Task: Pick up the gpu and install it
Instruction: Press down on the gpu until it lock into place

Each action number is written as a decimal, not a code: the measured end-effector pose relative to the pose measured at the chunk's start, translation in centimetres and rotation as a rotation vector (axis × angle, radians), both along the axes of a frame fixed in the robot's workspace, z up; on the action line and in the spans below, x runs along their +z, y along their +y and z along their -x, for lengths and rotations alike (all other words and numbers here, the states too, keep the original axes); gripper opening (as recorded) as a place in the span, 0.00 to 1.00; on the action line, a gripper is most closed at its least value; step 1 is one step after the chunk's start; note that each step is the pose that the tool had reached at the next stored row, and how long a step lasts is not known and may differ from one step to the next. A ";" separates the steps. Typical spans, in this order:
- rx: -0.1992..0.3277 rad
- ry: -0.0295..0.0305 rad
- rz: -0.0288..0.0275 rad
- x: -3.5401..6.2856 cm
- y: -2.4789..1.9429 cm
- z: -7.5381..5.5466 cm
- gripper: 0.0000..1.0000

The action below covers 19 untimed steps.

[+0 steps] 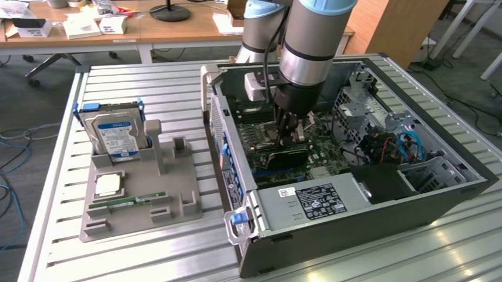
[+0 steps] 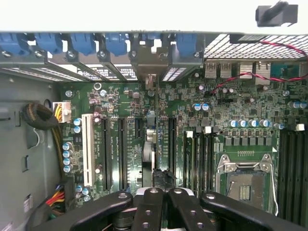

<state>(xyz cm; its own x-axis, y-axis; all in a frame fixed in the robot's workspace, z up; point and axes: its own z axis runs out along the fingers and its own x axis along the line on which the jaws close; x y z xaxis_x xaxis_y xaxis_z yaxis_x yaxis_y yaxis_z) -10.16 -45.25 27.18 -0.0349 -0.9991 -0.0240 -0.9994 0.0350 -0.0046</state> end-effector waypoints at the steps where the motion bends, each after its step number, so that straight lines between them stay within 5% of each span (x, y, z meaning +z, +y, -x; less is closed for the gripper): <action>1: 0.000 0.0000 -0.0001 0.15 0.00 0.0 0.11; 7: 0.000 -0.0014 -0.0002 0.38 0.00 0.2 0.11; 19: 0.000 -0.0229 -0.0002 0.38 0.00 4.4 0.11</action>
